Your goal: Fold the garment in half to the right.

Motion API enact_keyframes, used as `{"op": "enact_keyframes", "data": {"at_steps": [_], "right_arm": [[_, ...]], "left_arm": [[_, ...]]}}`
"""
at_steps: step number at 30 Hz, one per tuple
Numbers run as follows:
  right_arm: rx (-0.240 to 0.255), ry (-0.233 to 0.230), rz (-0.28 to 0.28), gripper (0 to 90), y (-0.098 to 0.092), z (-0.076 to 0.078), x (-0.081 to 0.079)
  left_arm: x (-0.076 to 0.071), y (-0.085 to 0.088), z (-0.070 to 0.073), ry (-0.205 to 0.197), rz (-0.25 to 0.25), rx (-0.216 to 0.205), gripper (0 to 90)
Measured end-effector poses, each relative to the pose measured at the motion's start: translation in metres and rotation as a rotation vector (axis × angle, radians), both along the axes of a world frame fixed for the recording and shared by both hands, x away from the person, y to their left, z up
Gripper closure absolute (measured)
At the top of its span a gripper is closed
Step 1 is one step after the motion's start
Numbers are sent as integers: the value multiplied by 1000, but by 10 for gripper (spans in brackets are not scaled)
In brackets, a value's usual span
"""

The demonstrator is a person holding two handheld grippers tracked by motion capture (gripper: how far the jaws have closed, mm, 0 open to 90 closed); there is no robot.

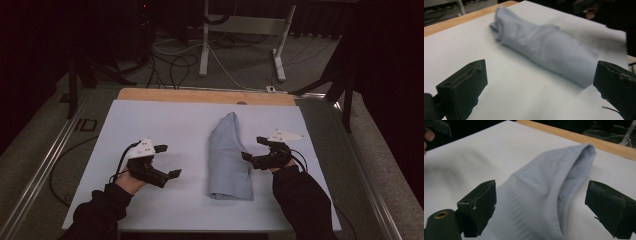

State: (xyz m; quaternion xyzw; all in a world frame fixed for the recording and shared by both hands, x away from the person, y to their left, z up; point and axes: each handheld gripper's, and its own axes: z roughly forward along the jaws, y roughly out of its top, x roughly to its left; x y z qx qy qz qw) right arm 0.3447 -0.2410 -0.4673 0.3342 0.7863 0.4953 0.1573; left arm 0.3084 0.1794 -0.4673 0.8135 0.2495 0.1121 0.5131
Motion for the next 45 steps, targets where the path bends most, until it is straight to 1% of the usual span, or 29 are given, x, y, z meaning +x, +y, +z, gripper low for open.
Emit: {"op": "enact_keyframes", "data": {"at_steps": [1, 2, 3, 4, 6, 7, 9, 12, 13, 15, 18, 19, 21, 25, 26, 27, 28, 30, 31, 33, 34, 35, 37, 40, 41, 43, 45], "right_arm": [[2, 2, -1, 101, -1, -1, -1], [0, 5, -6, 101, -2, -3, -2], [0, 5, -6, 101, -2, -3, -2], [1, 7, -19, 101, -6, -7, -4], [1, 5, -19, 101, -8, -9, -4], [5, 5, -30, 101, -13, -12, -6], [25, 11, -33, 101, -17, -15, -9], [22, 8, -37, 101, -22, -19, -11], [31, 15, -44, 101, -26, -22, -14], [32, 23, -56, 101, -31, -26, -18], [32, 28, -70, 101, -36, -29, -21], [30, 34, -84, 101, -41, -34, -25], [29, 36, -88, 101, -43, -36, -26], [23, 53, -109, 101, -51, -43, -35], [23, 57, -115, 101, -53, -46, -38], [23, 57, -115, 101, -53, -46, -38], [17, 60, -118, 101, -54, -51, -42], [17, 63, -120, 102, -54, -52, -44], [9, 60, -128, 103, -54, -54, -47], [4, 60, -130, 103, -54, -55, -48], [-6, 58, -134, 103, -54, -57, -50], [-10, 52, -138, 103, -54, -58, -52], [-17, 59, -142, 103, -54, -59, -56], [-21, 55, -149, 103, -56, -60, -62], [-23, 50, -159, 103, -58, -60, -66], [-19, 53, -164, 103, -58, -60, -67], [-19, 42, -177, 103, -60, -60, -70]], "left_arm": [[-1, 3, -2, 0, 8, 6, 1], [-2, 12, -5, 5, 22, 17, 1], [-2, 12, -5, 5, 22, 17, 1], [-2, 18, -7, 11, 35, 15, 1], [-4, 25, -10, 10, 51, 13, 1], [-5, 29, -12, 13, 59, 17, 1], [-7, 36, -16, 9, 74, 13, 1], [-10, 44, -21, 10, 96, 10, 1], [-12, 46, -22, 3, 102, 18, 1], [-15, 52, -26, 1, 117, 24, 1], [-17, 56, -29, 7, 121, 17, 1], [-18, 58, -31, 6, 126, 25, 1], [-20, 62, -34, 10, 130, 34, 1], [-25, 72, -42, 33, 155, 29, 1], [-27, 76, -46, 45, 160, 36, 1], [-27, 76, -46, 45, 160, 36, 1], [-30, 80, -50, 55, 171, 44, 1], [-32, 83, -51, 60, 177, 41, 2], [-33, 85, -52, 61, 182, 40, 1], [-37, 89, -54, 60, 195, 39, 1], [-39, 90, -55, 59, 200, 39, 1], [-41, 91, -55, 57, 205, 43, 1], [-47, 92, -55, 50, 208, 53, 2], [-54, 94, -55, 44, 212, 65, 2], [-56, 95, -55, 41, 216, 68, 1], [-59, 96, -55, 35, 221, 74, 2], [-60, 99, -57, 30, 235, 76, 2]]}}
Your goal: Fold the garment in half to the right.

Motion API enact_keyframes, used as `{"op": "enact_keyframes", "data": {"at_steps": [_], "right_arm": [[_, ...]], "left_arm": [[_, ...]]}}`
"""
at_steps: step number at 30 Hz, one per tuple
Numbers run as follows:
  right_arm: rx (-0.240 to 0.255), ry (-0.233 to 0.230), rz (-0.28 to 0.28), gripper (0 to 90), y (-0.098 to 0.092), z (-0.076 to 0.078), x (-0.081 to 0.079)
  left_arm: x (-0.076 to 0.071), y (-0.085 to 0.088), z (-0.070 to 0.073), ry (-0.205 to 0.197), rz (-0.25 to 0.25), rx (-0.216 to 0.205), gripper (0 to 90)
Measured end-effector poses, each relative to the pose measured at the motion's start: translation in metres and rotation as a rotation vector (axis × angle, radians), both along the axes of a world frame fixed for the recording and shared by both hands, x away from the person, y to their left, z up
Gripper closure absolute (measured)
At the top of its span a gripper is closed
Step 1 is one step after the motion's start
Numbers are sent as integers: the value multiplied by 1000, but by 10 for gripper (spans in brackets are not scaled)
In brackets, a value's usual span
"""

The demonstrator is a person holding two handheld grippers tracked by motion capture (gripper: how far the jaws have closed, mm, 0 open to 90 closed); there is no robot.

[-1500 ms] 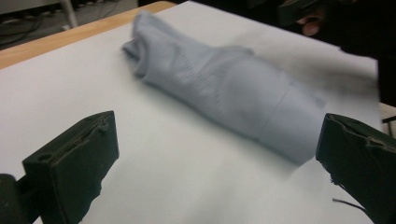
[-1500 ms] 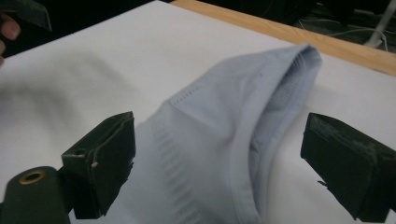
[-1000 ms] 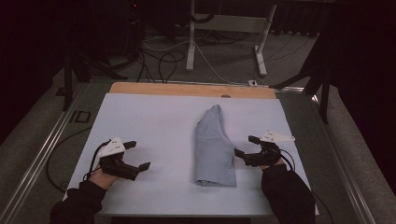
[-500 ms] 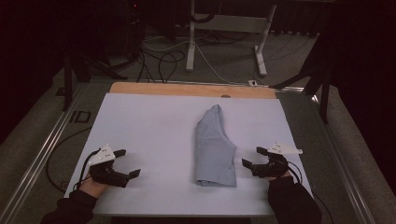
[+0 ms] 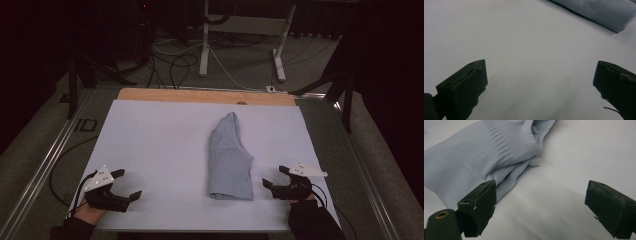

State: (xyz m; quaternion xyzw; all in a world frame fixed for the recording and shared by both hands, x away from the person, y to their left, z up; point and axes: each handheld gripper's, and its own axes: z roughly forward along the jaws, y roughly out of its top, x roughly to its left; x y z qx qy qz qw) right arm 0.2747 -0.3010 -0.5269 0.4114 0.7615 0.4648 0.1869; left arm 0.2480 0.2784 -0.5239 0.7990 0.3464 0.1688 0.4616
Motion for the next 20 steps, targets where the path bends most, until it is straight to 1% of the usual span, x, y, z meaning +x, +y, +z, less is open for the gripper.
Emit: {"op": "enact_keyframes", "data": {"at_steps": [4, 6, 8, 10, 14, 20], "right_arm": [[6, -12, -16, 103, -1, -1, 1], [4, -13, -15, 103, -1, -2, 3], [-7, -11, -9, 103, 0, -3, 4], [-19, -13, -7, 103, 1, -3, 4], [-19, -21, -9, 103, 1, -1, 3], [-19, -25, -5, 102, 2, 1, 2]], "left_arm": [[0, 4, -2, -4, 25, 13, 2], [0, 5, -2, -9, 35, 18, 2], [0, 6, -1, -17, 40, 15, 2], [0, 7, 0, -24, 41, 13, 2], [-1, 7, 0, -31, 41, 4, 2], [-1, 5, 0, -31, 34, 5, 2]]}}
